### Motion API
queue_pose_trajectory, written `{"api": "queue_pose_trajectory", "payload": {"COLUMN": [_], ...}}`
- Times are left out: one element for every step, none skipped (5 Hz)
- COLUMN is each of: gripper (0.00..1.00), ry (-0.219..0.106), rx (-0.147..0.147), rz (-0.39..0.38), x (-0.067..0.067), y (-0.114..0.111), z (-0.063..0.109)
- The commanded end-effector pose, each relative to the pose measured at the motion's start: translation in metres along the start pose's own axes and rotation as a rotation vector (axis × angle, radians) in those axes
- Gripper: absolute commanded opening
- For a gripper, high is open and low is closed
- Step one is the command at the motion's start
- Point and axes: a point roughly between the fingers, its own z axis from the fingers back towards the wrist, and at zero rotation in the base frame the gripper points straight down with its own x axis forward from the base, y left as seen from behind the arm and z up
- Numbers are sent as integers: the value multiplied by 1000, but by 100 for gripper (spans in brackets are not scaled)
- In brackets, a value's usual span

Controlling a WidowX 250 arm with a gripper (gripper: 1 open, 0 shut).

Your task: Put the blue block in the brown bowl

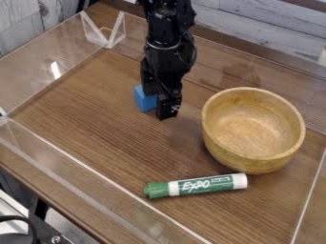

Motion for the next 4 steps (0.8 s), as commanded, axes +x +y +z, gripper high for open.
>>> {"api": "queue_pose_trajectory", "payload": {"gripper": [100, 100, 100, 100], "ry": [-39, -53, -66, -77], "rx": [36, 44, 54, 61], "rz": [3, 0, -5, -11], "x": [4, 5, 6, 6], "y": [9, 10, 12, 12], "z": [6, 4, 2, 0]}}
